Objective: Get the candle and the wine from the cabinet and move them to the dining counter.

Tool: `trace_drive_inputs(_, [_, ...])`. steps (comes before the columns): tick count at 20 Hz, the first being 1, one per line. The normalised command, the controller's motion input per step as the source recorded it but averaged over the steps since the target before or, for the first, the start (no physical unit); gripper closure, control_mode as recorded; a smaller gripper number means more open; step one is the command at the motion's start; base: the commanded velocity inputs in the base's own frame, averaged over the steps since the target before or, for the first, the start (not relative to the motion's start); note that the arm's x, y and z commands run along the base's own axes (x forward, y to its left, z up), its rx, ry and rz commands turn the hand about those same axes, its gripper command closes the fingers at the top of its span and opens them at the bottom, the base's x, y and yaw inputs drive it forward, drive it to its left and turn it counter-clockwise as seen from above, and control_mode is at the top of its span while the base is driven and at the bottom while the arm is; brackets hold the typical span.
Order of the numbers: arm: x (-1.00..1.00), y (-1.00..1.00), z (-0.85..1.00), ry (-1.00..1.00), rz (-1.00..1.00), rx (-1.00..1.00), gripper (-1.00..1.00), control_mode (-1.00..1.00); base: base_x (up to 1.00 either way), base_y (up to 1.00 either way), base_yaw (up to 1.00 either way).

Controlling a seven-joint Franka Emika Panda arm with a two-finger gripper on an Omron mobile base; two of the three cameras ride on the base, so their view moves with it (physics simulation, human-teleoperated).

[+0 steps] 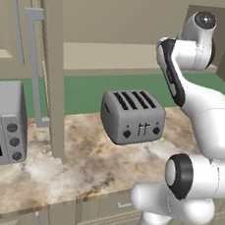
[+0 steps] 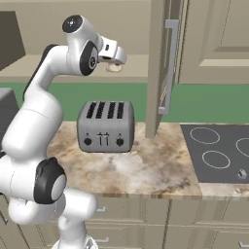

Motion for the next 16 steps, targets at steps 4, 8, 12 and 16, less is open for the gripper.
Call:
trace_drive_inputs(4, [0.09, 0.0, -0.23, 0.0, 0.0, 0.0, -1.0, -1.0, 0.0, 0.0, 0.0])
trace_drive_inputs(8, [0.09, 0.0, -0.23, 0.0, 0.0, 0.0, -1.0, -1.0, 0.0, 0.0, 0.0])
trace_drive_inputs(12, [0.16, 0.0, -0.12, 0.0, 0.0, 0.0, -1.0, -1.0, 0.0, 0.0, 0.0])
trace_drive_inputs(16, [0.22, 0.0, 0.0, 0.0, 0.0, 0.0, -1.0, -1.0, 0.0, 0.0, 0.0])
